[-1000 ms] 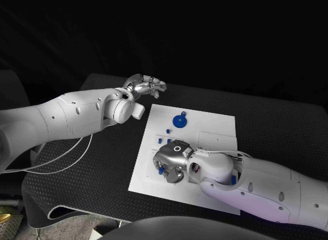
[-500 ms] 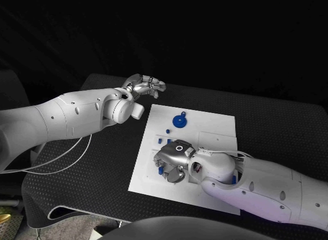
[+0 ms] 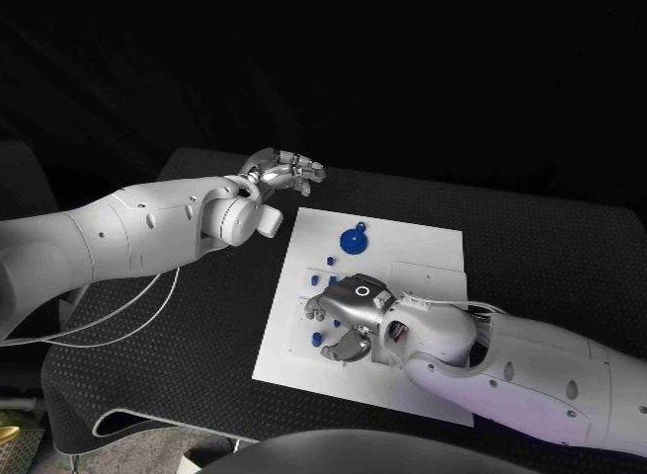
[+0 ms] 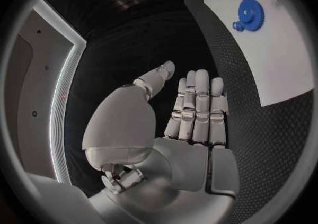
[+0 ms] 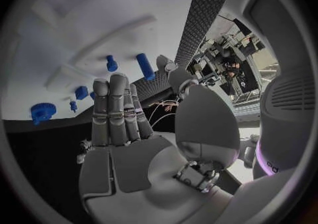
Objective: Assemble the parts on the task board
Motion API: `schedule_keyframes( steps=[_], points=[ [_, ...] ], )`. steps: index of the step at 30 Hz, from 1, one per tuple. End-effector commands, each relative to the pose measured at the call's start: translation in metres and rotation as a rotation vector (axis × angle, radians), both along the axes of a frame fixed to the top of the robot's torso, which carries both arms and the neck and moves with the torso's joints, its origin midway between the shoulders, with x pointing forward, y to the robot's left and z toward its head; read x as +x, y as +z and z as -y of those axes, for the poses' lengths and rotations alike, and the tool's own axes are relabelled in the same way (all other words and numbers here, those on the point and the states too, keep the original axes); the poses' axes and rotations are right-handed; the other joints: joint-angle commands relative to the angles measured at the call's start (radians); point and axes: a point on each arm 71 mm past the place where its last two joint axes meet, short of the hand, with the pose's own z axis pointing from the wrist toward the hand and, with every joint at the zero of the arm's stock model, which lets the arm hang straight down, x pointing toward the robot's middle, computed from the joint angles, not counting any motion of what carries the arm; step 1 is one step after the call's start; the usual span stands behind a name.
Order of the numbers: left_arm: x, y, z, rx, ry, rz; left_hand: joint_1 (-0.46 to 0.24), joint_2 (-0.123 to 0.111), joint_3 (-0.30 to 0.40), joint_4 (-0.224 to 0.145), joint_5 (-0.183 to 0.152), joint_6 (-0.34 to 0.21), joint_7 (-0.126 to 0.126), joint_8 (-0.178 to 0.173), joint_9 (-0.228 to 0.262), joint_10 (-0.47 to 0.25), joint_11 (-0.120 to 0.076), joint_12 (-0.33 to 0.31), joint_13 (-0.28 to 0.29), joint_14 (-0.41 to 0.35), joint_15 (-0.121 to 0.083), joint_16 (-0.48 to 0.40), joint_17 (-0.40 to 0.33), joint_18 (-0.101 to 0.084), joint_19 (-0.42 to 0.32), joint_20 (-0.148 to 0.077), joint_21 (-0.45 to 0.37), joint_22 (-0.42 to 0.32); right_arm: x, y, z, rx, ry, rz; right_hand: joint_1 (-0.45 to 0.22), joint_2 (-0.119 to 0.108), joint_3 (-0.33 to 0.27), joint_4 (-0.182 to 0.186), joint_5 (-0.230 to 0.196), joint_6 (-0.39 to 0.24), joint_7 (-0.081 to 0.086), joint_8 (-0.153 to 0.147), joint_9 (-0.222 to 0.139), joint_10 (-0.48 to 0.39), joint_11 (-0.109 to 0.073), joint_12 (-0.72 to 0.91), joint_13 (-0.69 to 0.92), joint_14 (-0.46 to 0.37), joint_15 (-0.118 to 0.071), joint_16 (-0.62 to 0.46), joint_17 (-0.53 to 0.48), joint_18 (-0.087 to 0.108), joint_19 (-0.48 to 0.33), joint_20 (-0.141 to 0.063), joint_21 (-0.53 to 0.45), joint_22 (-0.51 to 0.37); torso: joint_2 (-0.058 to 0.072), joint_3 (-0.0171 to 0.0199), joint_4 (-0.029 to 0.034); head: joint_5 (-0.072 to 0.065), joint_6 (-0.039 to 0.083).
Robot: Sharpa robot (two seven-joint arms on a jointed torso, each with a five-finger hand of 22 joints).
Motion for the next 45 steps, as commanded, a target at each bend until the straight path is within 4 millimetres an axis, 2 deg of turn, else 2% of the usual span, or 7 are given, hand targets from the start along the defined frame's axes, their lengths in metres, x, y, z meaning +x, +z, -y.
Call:
schedule_keyframes(
  steps=[1,12,24,29,38,40,45],
  points=[
    [0.0,0.001,0.002,-0.011,-0.013,0.004,-0.006,0.002,-0.006,0.0,-0.007,-0.006,0.001,0.004,0.001,-0.008,0.002,0.005,-0.002,0.004,0.001,-0.001,0.001,0.012,0.007,-0.013,-0.006,0.007,0.0,0.009,0.004,0.05,-0.015,0.003,0.011,0.0,-0.004,0.004,0.008,0.004,-0.003,0.001,-0.001,-0.032,0.035,0.005,-0.005,-0.003,-0.003,0.012,-0.002,0.048,0.0,0.002,0.005,-0.001,0.0,-0.0006,-0.0003,-0.001,0.002],
    [0.0,0.001,0.0,-0.008,-0.007,0.003,-0.005,0.002,-0.006,0.0,-0.007,-0.006,0.001,0.004,0.001,-0.009,0.002,0.005,-0.002,0.004,0.001,-0.001,0.001,0.012,0.007,-0.013,-0.006,0.008,0.025,0.053,0.039,0.257,-0.119,-0.151,0.028,0.021,0.007,0.038,0.019,0.03,-0.008,0.021,-0.002,0.015,0.022,0.02,-0.029,0.049,-0.016,0.107,-0.008,0.048,0.067,-0.03,0.061,0.011,0.0,0.0001,-0.0018,-0.014,0.014],
    [0.001,0.0,-0.007,-0.006,0.004,0.002,-0.008,0.003,-0.007,0.002,-0.007,-0.005,0.001,0.005,0.001,-0.009,0.002,0.006,-0.002,0.004,0.001,-0.001,0.002,0.012,0.008,-0.012,-0.007,0.009,0.089,0.052,0.154,0.186,-0.633,-0.576,-0.02,0.063,0.107,0.142,-0.208,0.103,-0.044,0.065,0.035,0.251,-0.072,0.364,0.186,0.008,-0.098,0.179,-0.03,0.048,0.055,-0.03,0.079,0.02,-0.006,0.001,-0.0142,-0.064,0.04],
    [0.0,-0.001,-0.006,-0.009,0.001,-0.002,-0.009,0.004,-0.007,0.004,-0.007,-0.005,0.001,0.005,0.001,-0.008,0.002,0.006,-0.001,0.004,0.001,-0.001,0.002,0.012,0.008,-0.012,-0.007,0.009,0.081,0.039,0.183,0.104,-0.725,-0.674,-0.091,0.061,0.09,0.187,-0.189,0.088,-0.05,0.054,0.065,-0.006,-0.081,0.859,0.617,-0.026,-0.11,0.353,0.065,0.048,0.047,-0.036,0.106,0.038,-0.009,0.0038,-0.0198,-0.075,0.041],
    [-0.004,-0.003,-0.004,-0.013,-0.007,-0.008,-0.011,0.005,-0.008,0.005,-0.007,-0.005,0.001,0.005,0.001,-0.008,0.002,0.007,-0.001,0.004,0.001,-0.001,0.002,0.012,0.008,-0.012,-0.007,0.01,0.055,0.027,0.203,-0.068,-0.768,-0.754,-0.172,0.067,0.094,0.28,-0.209,0.108,-0.067,0.058,0.106,-0.008,-0.097,1.136,0.832,0.015,-0.129,0.451,0.116,0.048,0.112,-0.083,0.164,0.047,-0.011,0.005,-0.0228,-0.099,0.029],
    [-0.006,-0.004,-0.003,-0.016,-0.015,-0.01,-0.011,0.005,-0.008,0.005,-0.007,-0.005,0.001,0.005,0.001,-0.009,0.002,0.007,-0.001,0.004,0.001,-0.001,0.002,0.012,0.008,-0.012,-0.007,0.01,0.048,0.021,0.206,-0.099,-0.777,-0.794,-0.165,0.077,0.116,0.28,-0.126,0.113,-0.071,0.059,0.113,-0.002,-0.099,1.15,0.845,0.024,-0.131,0.455,0.118,0.048,0.121,-0.092,0.169,0.046,-0.011,0.0043,-0.0235,-0.107,0.026],
    [-0.009,-0.004,0.002,-0.023,-0.031,-0.014,-0.012,0.005,-0.008,0.006,-0.007,-0.005,0.001,0.005,0.001,-0.009,0.002,0.007,-0.001,0.004,0.001,-0.001,0.002,0.012,0.008,-0.012,-0.007,0.01,0.034,0.011,0.204,-0.143,-0.783,-0.849,-0.193,0.04,0.193,0.312,-0.213,0.131,-0.074,0.062,0.126,0.004,-0.103,1.153,0.854,0.033,-0.135,0.457,0.123,0.048,0.131,-0.098,0.173,0.04,-0.008,0.0042,-0.0246,-0.118,0.018]
  ],
)
